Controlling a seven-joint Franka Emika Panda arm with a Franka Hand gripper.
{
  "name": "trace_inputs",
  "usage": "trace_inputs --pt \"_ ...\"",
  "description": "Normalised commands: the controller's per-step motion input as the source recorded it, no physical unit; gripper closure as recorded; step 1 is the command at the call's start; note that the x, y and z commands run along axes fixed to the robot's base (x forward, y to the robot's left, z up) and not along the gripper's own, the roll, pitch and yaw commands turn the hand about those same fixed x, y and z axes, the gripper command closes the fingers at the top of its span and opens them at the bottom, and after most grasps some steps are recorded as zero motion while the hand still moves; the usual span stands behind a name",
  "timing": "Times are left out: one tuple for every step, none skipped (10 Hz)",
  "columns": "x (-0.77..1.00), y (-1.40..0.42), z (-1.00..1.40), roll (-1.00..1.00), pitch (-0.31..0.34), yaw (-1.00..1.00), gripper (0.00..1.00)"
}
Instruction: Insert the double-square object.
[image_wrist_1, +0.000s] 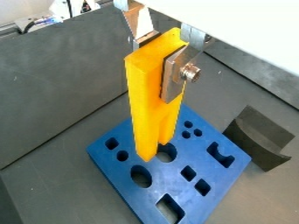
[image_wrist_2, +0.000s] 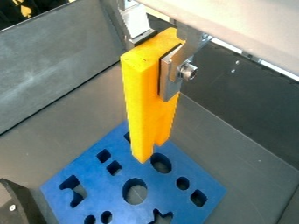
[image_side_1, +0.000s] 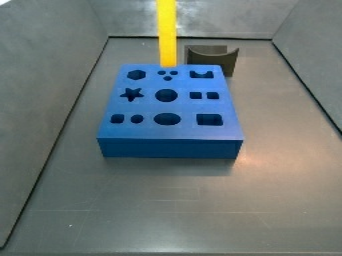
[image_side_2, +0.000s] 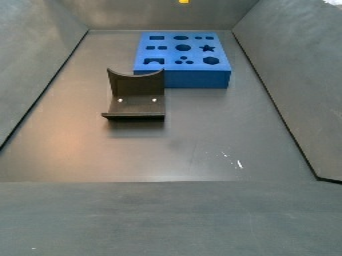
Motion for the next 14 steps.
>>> trace_inputs --pt "0.28 0.17 -0.28 0.0 0.0 -0.22 1.0" --pt "0.42 0.49 -0.35 -0.01 -0.01 -0.52 1.0" --pt "0.46 0.43 -0.33 -0.02 -0.013 -0.57 1.0" --pt "0.47 0.41 -0.34 -0.05 -0.027 -0.59 1.0" --pt "0.49 0.36 -0.36 -0.19 -0.061 -0.53 1.0" --pt "0.57 0.23 -0.29 -0.21 -0.044 -0.63 1.0" --pt "0.47 0.16 -0.28 -0.15 0.0 -0.74 1.0" --pt "0.4 0.14 -0.31 -0.11 0.0 -0.79 1.0" --pt "0.32 0.09 -0.25 -0.11 0.0 -0.84 1.0" --pt "0.19 0.03 -0.19 -0.08 0.017 -0.91 1.0" --pt "0.06 0.03 -0.11 -0.04 0.077 -0.93 1.0" --pt "0.0 0.02 0.0 -0.01 0.109 -0.94 1.0" --pt "0.0 0.0 0.0 -0.01 0.076 -0.99 1.0" --pt "0.0 0.0 0.0 -0.01 0.059 -1.0 1.0"
